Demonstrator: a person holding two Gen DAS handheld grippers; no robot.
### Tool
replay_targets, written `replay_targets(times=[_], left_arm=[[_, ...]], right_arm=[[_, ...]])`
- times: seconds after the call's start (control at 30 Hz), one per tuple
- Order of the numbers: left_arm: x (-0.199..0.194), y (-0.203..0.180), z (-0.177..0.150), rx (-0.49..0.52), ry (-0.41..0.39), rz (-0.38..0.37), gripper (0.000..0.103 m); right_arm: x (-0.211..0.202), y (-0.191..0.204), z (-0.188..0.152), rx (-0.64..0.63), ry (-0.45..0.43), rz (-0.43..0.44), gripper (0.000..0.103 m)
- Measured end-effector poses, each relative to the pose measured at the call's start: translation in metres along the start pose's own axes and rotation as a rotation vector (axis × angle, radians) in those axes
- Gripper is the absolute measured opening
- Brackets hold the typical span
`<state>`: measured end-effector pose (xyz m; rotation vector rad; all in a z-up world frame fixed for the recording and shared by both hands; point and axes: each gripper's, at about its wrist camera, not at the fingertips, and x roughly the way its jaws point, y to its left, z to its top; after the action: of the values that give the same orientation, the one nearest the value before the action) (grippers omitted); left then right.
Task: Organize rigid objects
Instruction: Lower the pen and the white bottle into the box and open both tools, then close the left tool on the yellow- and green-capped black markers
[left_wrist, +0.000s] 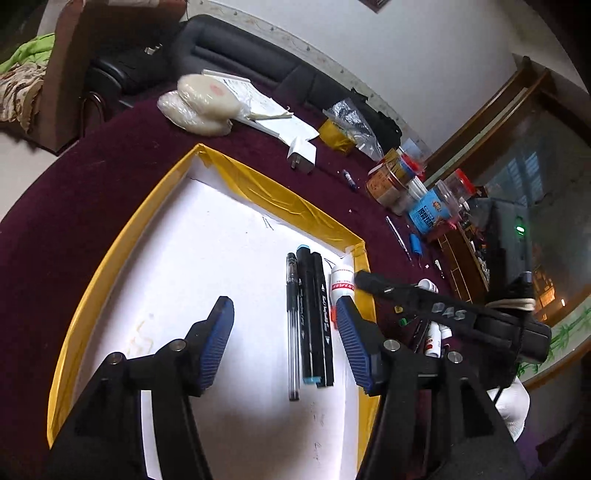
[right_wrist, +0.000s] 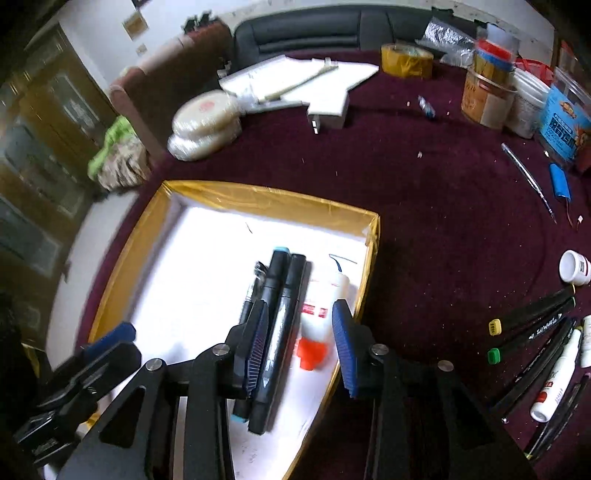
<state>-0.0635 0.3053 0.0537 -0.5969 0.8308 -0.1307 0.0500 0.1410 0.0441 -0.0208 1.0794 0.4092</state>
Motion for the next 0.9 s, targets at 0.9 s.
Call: replay_targets(times=[0.9], left_arm=[[0.041,-0.177,-0.087,0.254,0.158,-0.064,0.067]], right_arm=[[-0.143,-0.328,-0.136,0.561,-0.478,-0.235,0.072]])
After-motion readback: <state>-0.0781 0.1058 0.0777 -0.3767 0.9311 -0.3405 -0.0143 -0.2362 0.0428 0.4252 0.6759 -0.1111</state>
